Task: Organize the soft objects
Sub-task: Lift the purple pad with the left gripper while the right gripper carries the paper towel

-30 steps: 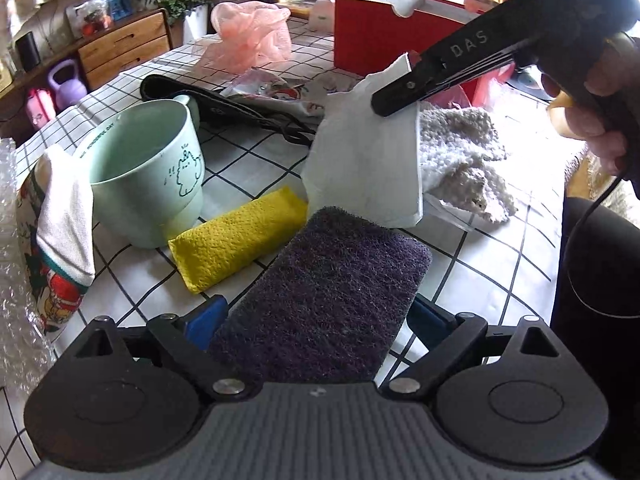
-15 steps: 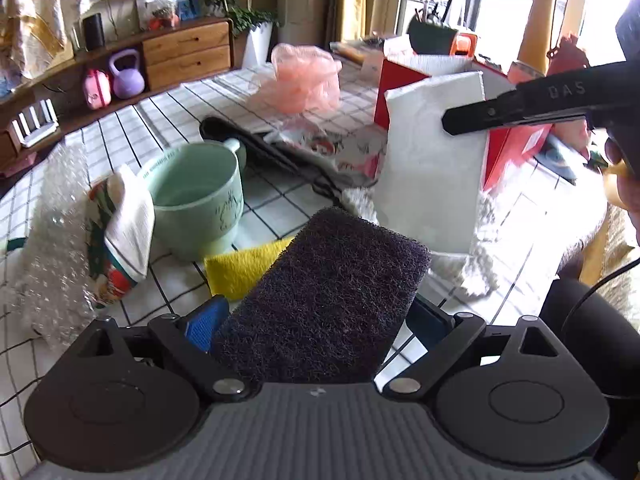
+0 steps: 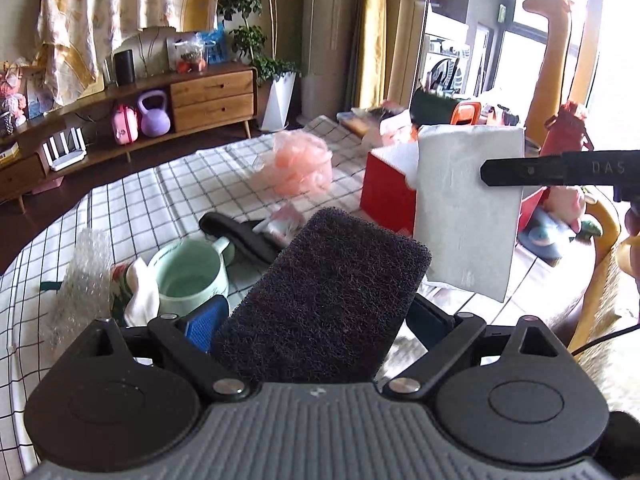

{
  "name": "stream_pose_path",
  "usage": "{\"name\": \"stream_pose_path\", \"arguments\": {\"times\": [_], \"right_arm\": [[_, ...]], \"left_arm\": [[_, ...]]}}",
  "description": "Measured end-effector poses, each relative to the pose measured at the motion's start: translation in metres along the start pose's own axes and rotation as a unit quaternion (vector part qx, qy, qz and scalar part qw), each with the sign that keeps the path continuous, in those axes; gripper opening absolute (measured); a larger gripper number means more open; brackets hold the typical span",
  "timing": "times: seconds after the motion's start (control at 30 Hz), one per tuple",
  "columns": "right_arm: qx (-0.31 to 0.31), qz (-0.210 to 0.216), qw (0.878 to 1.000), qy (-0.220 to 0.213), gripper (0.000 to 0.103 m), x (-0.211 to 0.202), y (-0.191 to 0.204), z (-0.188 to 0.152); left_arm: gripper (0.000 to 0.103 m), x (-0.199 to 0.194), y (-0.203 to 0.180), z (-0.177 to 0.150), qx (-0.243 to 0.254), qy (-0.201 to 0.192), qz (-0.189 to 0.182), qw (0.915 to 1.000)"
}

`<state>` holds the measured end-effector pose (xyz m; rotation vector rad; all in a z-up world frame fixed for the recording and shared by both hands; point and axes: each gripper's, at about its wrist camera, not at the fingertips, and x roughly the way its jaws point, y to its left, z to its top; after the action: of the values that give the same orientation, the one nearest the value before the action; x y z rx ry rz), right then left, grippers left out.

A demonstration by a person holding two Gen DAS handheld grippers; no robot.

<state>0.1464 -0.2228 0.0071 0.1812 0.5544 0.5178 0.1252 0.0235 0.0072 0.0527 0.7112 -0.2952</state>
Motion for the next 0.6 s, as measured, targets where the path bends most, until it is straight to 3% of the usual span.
{"name": "stream_pose_path", "arguments": {"times": [0.3,0.6], "right_arm": [[0.003,-0.021,0.999,-0.044,0.001,-0.033,-0.037,0.025],[0.031,-0.058,0.995,-0.077,0.001,-0.054,-0.096,0.037]], "left_arm": [[0.096,0.001,-0.052,0.045,0.003,-0.019,-0.01,0.9998],[0.096,0.037,-0.101,0.088,0.005,-0.027,-0.023,0.9994]]}}
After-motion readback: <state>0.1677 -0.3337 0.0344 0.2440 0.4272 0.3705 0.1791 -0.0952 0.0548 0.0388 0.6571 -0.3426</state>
